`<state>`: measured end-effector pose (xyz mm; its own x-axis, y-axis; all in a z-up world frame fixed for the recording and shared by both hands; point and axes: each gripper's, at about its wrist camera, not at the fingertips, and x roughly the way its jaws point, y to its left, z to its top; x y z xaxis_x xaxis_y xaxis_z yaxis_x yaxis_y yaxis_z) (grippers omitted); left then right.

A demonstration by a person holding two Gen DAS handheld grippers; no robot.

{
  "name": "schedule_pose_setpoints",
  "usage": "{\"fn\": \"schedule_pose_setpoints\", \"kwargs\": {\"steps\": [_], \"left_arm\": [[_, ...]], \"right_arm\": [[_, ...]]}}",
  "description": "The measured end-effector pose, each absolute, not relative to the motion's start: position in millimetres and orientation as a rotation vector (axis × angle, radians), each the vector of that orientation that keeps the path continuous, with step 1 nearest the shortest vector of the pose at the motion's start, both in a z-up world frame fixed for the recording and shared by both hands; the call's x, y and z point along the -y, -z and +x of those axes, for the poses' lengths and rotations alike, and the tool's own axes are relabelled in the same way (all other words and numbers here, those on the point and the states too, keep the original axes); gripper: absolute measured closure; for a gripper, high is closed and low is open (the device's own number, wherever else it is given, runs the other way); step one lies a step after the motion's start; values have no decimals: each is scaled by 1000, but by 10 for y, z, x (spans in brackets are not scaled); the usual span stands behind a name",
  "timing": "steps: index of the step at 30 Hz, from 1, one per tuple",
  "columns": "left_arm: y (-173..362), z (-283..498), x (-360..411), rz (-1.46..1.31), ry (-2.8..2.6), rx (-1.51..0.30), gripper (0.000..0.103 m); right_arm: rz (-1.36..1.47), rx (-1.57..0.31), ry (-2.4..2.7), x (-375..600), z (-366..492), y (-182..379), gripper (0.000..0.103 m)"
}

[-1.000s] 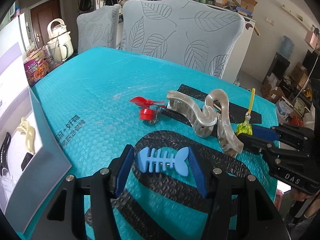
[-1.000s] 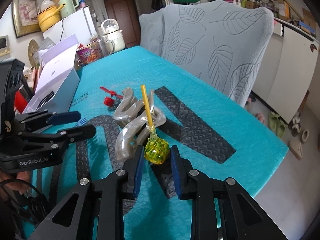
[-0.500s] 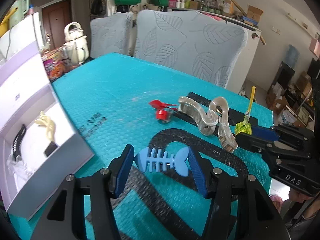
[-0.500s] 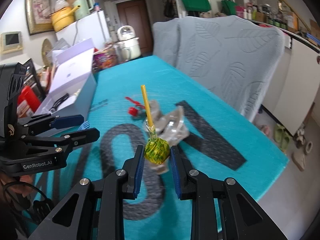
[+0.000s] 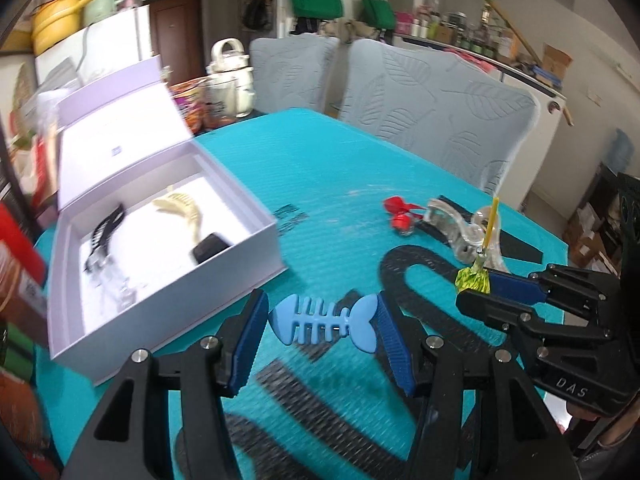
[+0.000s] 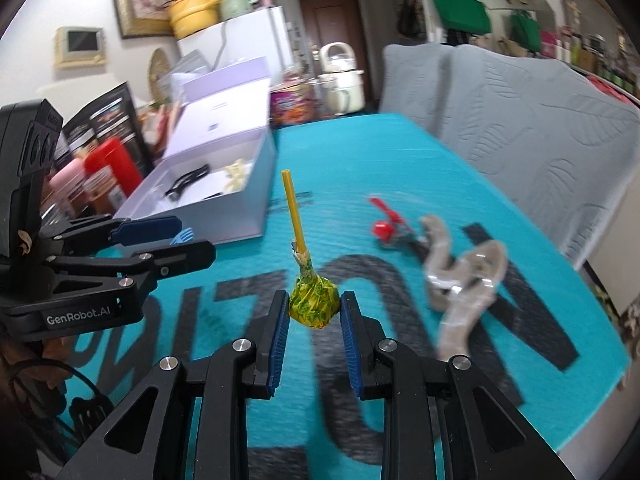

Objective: Organize rigid objects
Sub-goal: 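Grasp the green lollipop by its wrapper with the right gripper, then carry the fish-bone clip and the lollipop over the white box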

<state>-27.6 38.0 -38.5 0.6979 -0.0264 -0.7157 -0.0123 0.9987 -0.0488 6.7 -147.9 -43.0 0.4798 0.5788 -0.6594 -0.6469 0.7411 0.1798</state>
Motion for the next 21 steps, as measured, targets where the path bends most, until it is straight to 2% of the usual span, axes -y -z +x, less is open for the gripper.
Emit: {"fn": "schedule_pose_setpoints", "kwargs": {"steps": [21], "left_arm": [[359, -920, -1068, -154, -198, -792, 48]], "right_arm": [[-187, -781, -1010, 623, -339, 422, 78]]}}
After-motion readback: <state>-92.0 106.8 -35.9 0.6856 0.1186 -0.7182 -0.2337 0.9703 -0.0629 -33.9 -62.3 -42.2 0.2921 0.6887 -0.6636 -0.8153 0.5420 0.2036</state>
